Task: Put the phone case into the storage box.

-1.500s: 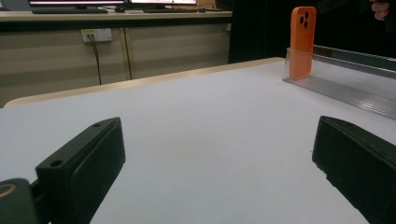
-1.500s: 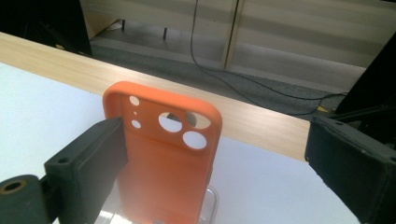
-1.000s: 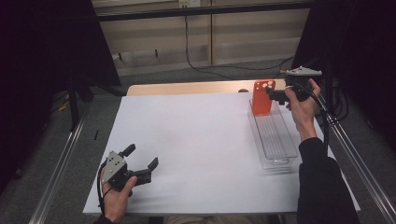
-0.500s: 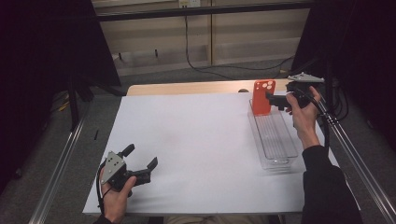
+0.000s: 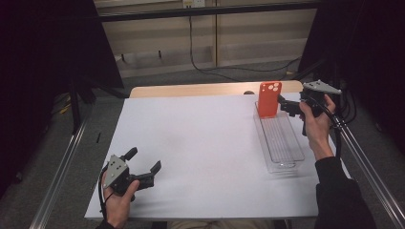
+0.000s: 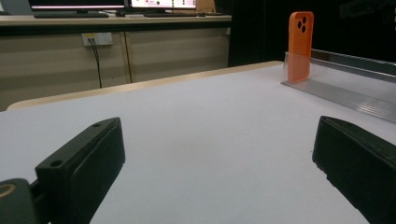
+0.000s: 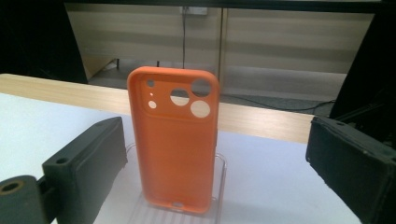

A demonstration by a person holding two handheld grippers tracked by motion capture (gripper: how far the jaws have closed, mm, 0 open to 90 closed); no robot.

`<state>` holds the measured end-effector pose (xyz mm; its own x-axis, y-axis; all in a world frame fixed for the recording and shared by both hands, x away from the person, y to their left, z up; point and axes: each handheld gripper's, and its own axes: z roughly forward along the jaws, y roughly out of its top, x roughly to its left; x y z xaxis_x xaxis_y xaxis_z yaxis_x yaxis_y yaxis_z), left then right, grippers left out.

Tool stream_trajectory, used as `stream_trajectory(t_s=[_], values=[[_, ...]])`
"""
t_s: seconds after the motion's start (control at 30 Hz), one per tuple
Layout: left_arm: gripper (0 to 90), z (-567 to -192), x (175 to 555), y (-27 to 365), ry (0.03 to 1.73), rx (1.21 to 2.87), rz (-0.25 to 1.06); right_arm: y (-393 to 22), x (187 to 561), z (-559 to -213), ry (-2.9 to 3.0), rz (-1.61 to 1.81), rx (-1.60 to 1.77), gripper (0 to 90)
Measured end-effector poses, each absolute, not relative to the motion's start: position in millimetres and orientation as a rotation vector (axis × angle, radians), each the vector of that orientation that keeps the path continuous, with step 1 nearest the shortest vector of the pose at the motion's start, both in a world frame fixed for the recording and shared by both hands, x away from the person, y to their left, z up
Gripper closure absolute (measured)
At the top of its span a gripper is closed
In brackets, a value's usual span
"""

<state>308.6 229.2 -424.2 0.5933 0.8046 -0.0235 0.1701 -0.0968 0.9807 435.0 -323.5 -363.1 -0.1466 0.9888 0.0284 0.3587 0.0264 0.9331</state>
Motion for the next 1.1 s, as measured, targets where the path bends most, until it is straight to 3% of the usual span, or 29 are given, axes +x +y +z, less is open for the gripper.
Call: stream_trajectory(t_s=[0.13,1.1], values=[[2.4,-424.1,308.4,228.9,0.829,1.609,0.652,-323.6,427.9,-363.3,1.583,1.141,1.369,0.0],[2.5,-423.1,306.9,229.2,0.836,1.605,0.658,-321.1,364.7,-366.7,1.577,1.256,1.257,0.0]])
